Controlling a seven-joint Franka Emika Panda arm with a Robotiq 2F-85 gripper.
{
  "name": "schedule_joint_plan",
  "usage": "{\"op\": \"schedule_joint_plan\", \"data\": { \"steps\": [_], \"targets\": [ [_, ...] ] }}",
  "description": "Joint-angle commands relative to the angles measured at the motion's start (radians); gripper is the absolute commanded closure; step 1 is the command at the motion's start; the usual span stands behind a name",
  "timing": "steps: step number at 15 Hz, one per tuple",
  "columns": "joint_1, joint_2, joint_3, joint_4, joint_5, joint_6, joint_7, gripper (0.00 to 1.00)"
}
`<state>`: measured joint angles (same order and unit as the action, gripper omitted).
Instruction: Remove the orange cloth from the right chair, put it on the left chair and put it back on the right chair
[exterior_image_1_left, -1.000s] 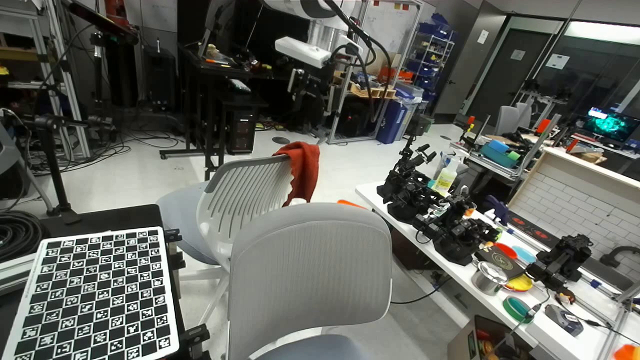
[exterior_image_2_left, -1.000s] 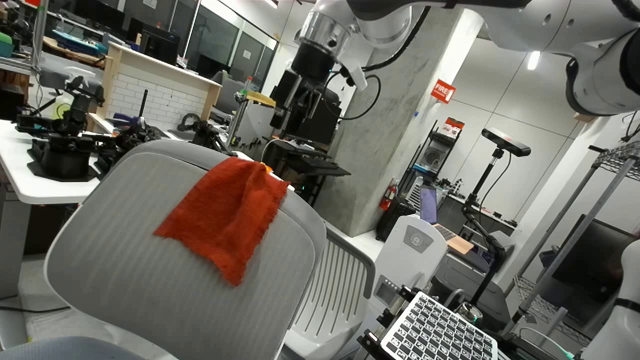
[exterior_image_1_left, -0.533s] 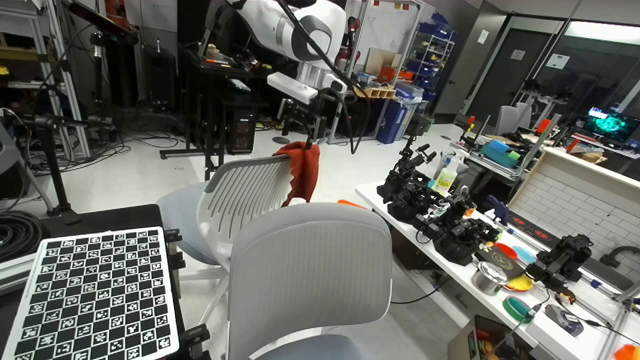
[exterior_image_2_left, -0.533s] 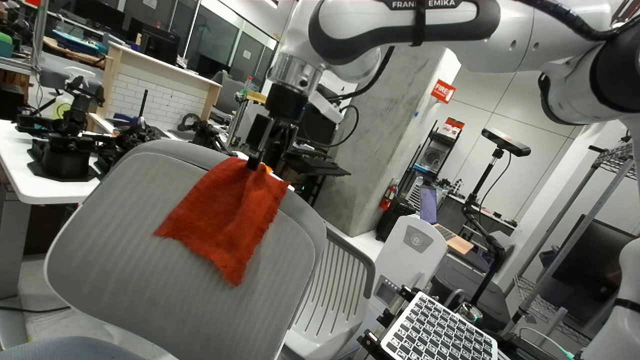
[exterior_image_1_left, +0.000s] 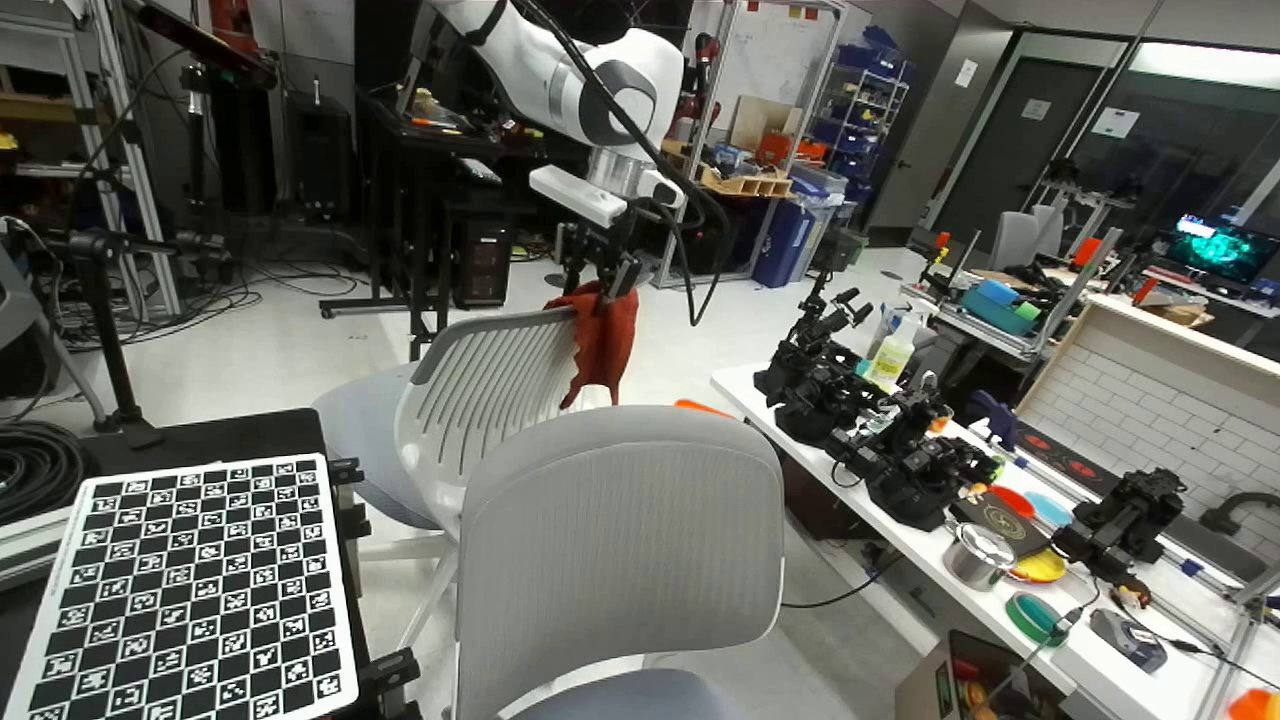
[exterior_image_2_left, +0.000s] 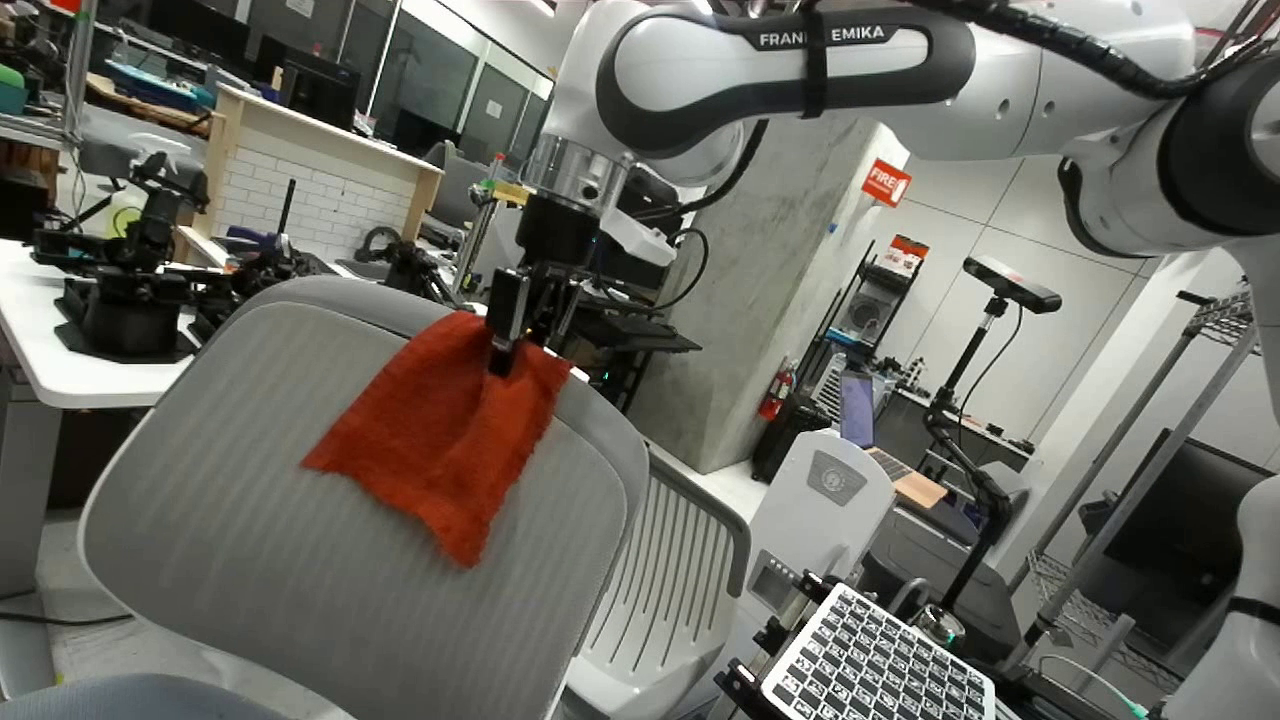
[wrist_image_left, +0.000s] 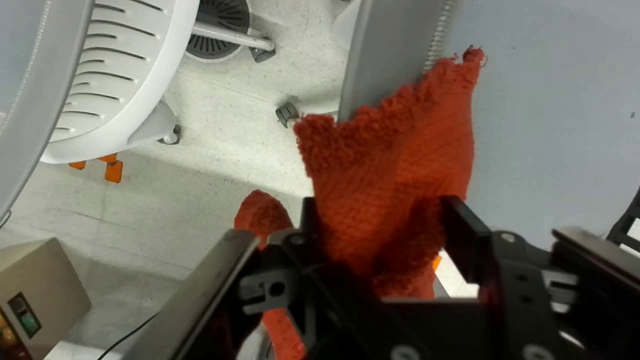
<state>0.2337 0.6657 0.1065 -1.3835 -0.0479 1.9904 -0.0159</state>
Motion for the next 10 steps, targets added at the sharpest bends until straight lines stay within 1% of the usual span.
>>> {"op": "schedule_joint_plan", "data": {
  "steps": [1, 3, 5, 6, 8, 9, 10],
  "targets": [
    [0.004, -0.024, -0.004, 0.005, -0.021, -0.011, 0.016, 0.69],
    [0.002, -0.037, -0.009, -0.002, -0.03, -0.015, 0.015, 0.84],
    [0.001, -0.055, -0.009, -0.007, -0.032, -0.021, 0.013, 0.96],
    [0.002, -0.065, -0.009, -0.01, -0.034, -0.025, 0.013, 0.99],
    [0.006, -0.084, -0.007, -0.019, -0.037, -0.029, 0.012, 0.96],
    [0.009, -0.096, -0.006, -0.025, -0.038, -0.031, 0.01, 0.98],
    [0.011, -0.11, -0.005, -0.034, -0.04, -0.032, 0.008, 0.96]
  ]
}}
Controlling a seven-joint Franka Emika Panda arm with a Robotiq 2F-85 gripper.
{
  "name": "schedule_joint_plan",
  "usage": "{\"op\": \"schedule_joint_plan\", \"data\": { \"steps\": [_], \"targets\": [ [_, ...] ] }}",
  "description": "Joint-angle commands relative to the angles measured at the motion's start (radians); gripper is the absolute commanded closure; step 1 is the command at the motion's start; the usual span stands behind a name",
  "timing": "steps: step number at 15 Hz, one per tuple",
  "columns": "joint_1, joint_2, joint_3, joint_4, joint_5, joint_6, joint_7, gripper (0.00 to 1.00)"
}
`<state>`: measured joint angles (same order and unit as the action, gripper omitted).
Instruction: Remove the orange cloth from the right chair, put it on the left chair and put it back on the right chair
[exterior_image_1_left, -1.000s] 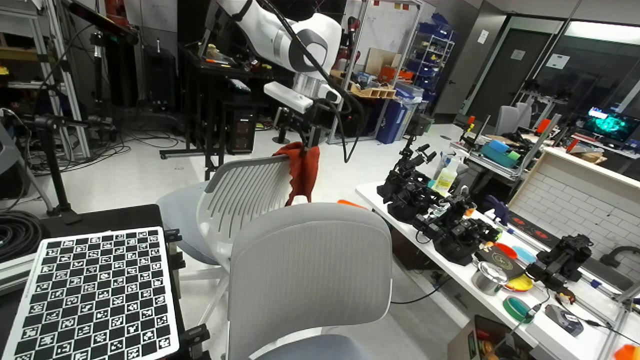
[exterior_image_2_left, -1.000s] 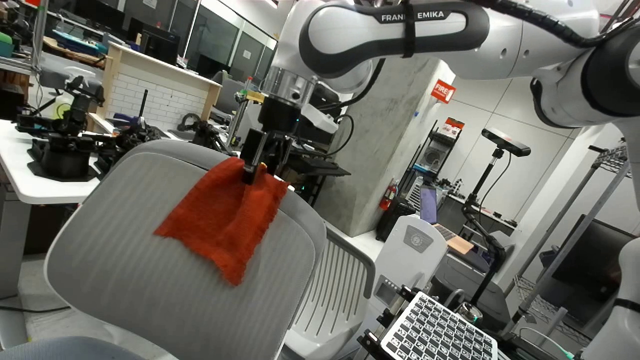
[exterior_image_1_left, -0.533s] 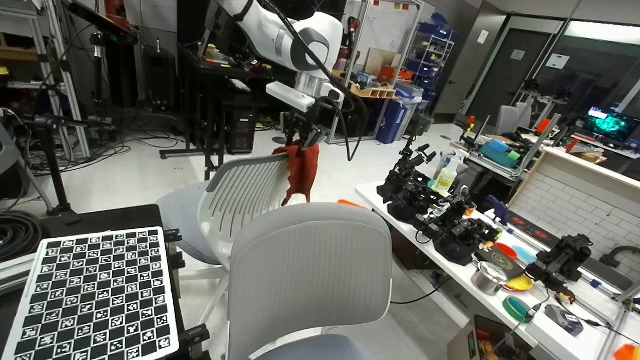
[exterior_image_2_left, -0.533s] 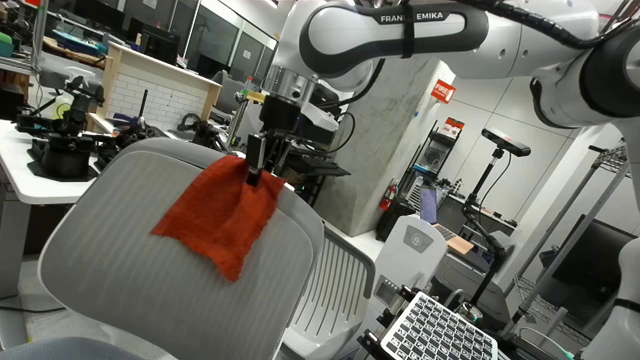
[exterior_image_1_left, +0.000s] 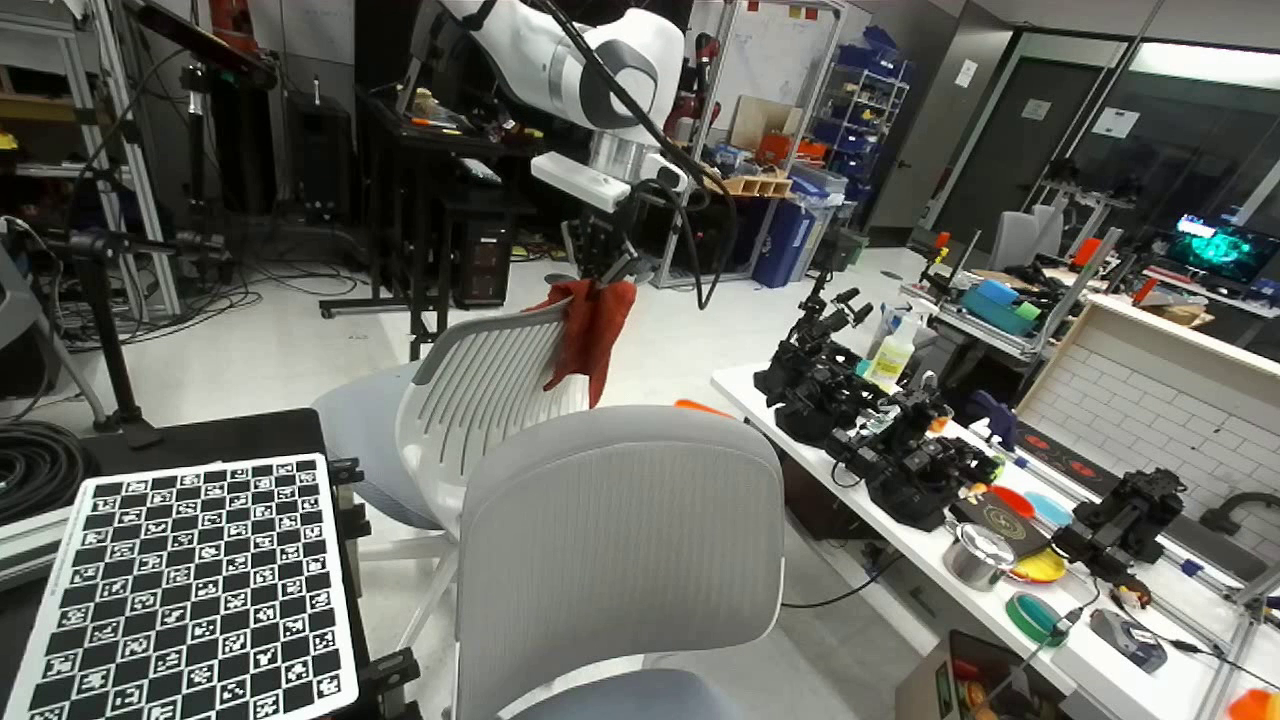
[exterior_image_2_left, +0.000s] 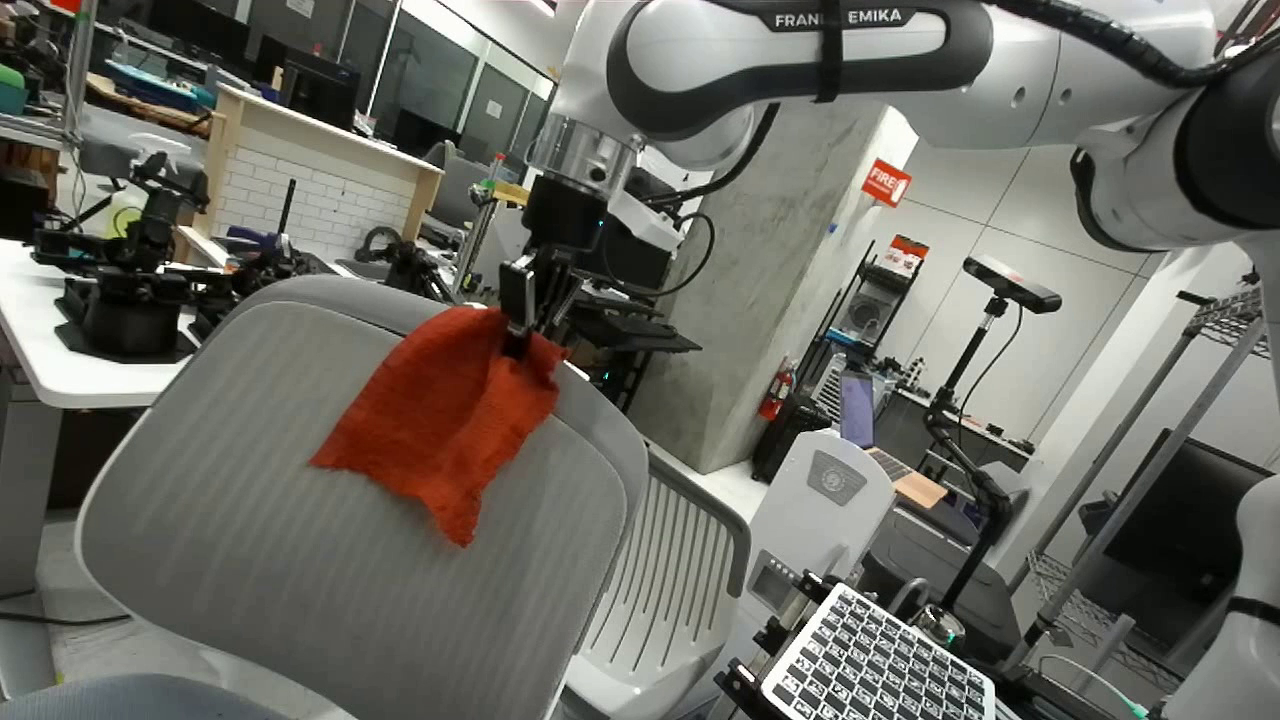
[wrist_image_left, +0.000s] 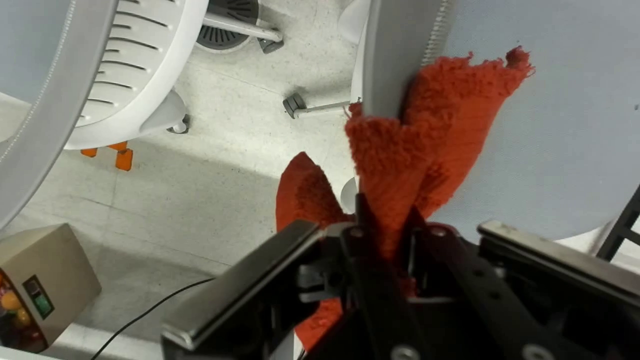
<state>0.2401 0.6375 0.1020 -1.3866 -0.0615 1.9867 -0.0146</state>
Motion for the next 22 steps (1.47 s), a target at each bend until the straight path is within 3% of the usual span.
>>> {"op": "schedule_joint_plan", "data": {
  "steps": [1, 11, 22],
  "targets": [
    [0.006, -0.091, 0.0, -0.039, -0.028, -0.028, 0.005, 0.96],
    [-0.013, -0.178, 0.002, -0.102, -0.033, -0.039, -0.012, 0.96],
    [-0.079, -0.328, -0.005, -0.011, -0.036, -0.099, -0.059, 0.96]
  ]
}}
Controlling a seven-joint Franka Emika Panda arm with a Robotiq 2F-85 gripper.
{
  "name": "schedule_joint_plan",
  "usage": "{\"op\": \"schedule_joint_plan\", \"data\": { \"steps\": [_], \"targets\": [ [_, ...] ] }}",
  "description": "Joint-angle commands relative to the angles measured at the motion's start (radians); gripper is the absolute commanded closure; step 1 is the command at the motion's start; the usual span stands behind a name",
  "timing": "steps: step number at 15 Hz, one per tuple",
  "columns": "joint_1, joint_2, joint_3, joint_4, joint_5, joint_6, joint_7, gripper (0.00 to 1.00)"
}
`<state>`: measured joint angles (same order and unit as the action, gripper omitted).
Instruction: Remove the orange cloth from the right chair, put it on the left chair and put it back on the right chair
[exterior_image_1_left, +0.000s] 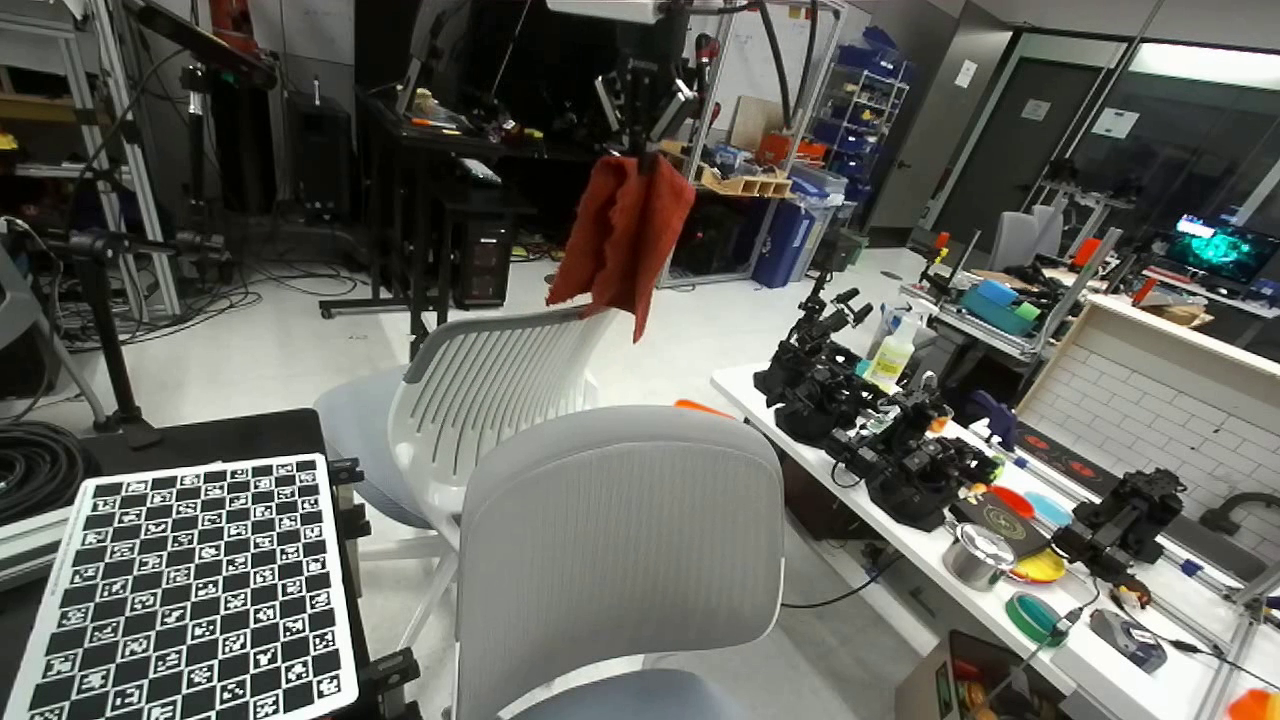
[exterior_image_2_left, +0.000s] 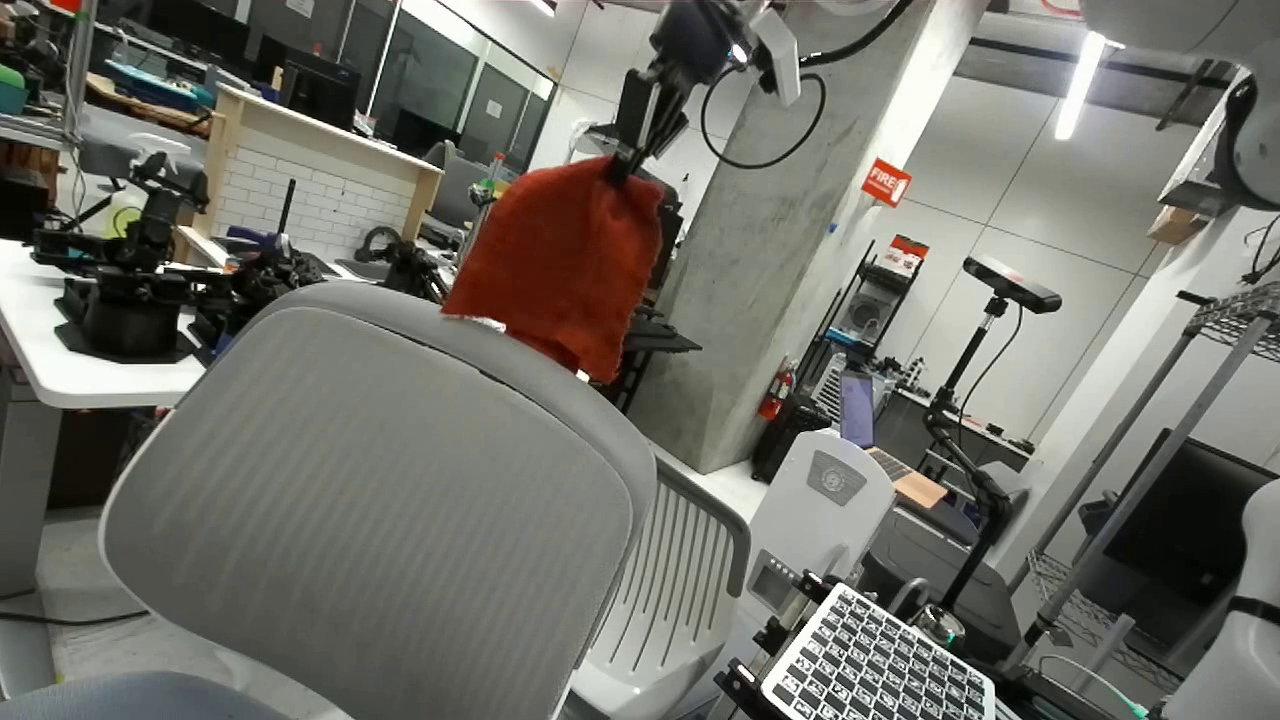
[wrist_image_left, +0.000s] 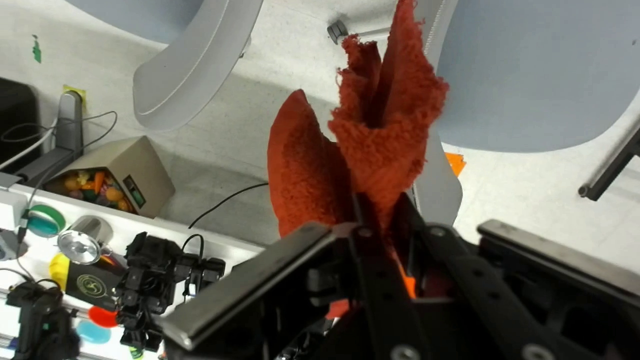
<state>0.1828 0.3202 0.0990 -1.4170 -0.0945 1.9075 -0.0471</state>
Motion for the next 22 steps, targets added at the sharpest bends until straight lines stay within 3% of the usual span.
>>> {"op": "schedule_joint_plan", "data": {
  "steps": [1, 11, 22],
  "targets": [
    [-0.03, -0.014, -0.004, 0.022, 0.0, -0.019, -0.031, 0.96],
    [-0.142, -0.033, -0.048, 0.014, 0.015, -0.019, -0.099, 0.96],
    [-0.154, -0.03, -0.065, -0.146, -0.016, 0.014, -0.086, 0.96]
  ]
}}
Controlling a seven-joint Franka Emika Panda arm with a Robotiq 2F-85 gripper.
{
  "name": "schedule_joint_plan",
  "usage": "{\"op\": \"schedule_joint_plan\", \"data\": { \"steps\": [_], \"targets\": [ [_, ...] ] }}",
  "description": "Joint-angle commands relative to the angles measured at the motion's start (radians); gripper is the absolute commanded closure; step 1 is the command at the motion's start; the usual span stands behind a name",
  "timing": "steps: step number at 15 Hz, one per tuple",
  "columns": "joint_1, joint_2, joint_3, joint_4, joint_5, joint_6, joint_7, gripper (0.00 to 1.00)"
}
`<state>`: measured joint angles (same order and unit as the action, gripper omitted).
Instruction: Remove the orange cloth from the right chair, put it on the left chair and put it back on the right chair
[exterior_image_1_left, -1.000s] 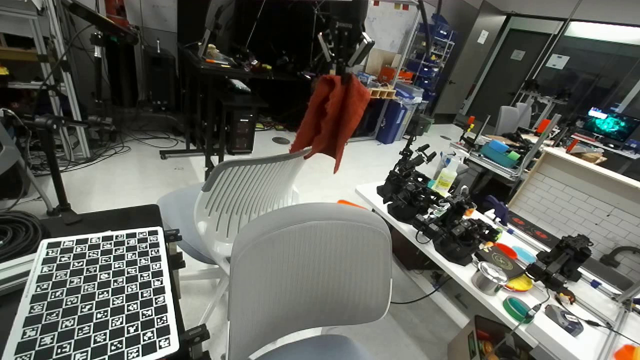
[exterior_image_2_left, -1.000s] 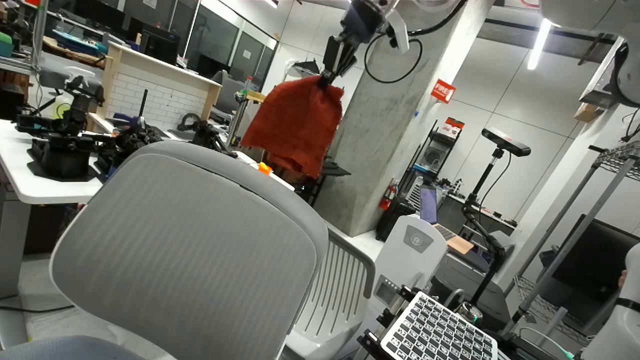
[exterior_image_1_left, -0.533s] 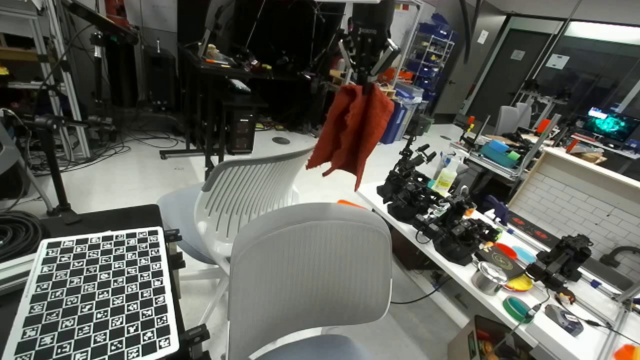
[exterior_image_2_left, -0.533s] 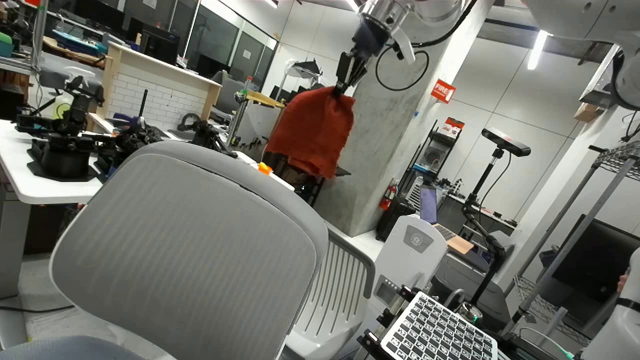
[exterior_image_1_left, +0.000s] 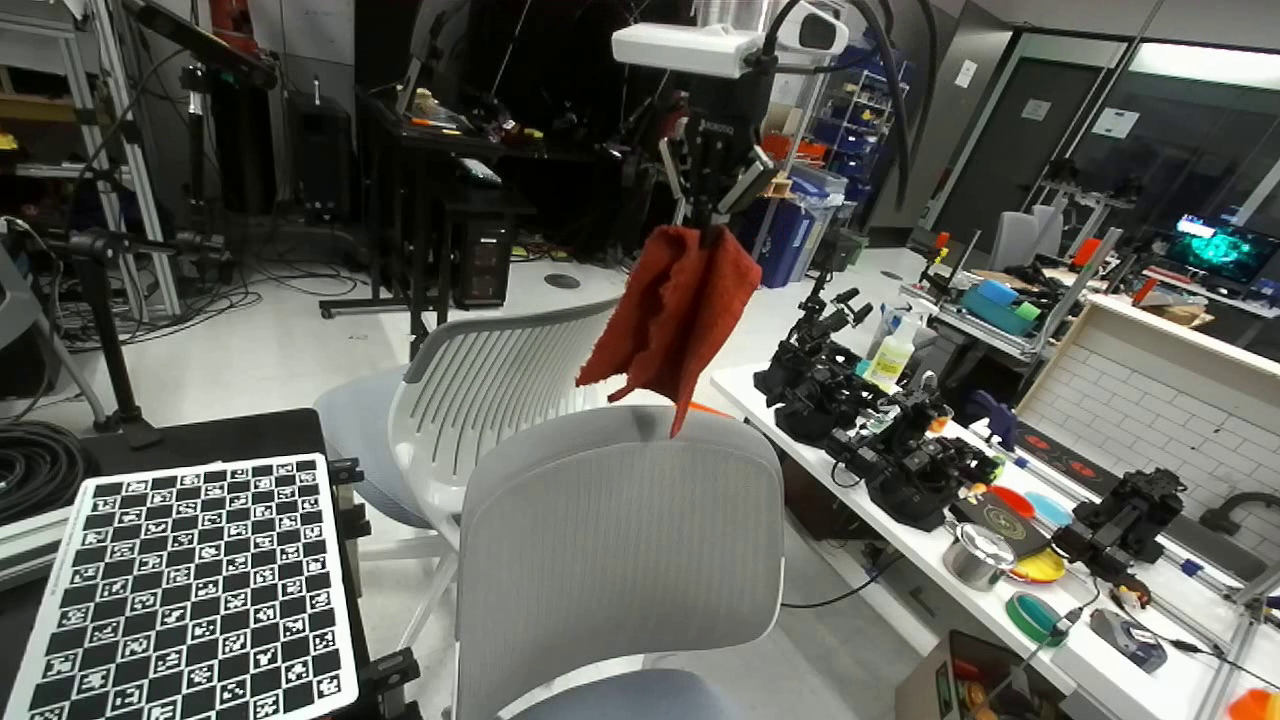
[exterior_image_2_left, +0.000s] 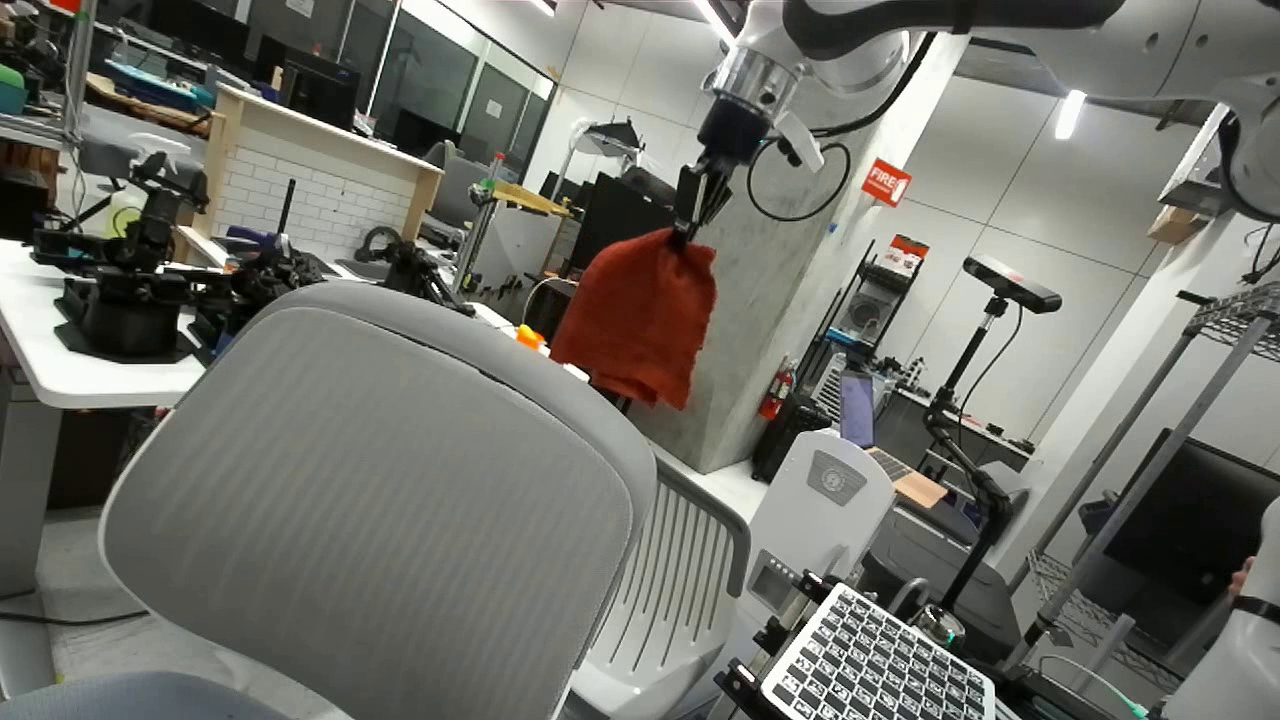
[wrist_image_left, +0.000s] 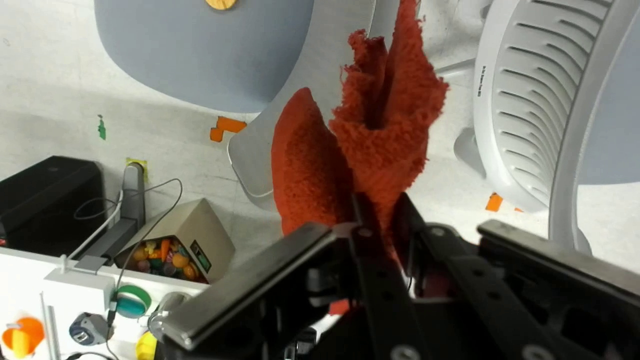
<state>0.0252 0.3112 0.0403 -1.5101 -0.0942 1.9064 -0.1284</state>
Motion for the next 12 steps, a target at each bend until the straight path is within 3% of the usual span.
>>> {"op": "schedule_joint_plan", "data": {
  "steps": [1, 12],
  "targets": [
    [0.005, -0.021, -0.006, -0.068, -0.02, 0.017, -0.003, 0.96],
    [0.005, -0.008, -0.005, -0.104, -0.039, 0.023, -0.008, 0.96]
  ]
}}
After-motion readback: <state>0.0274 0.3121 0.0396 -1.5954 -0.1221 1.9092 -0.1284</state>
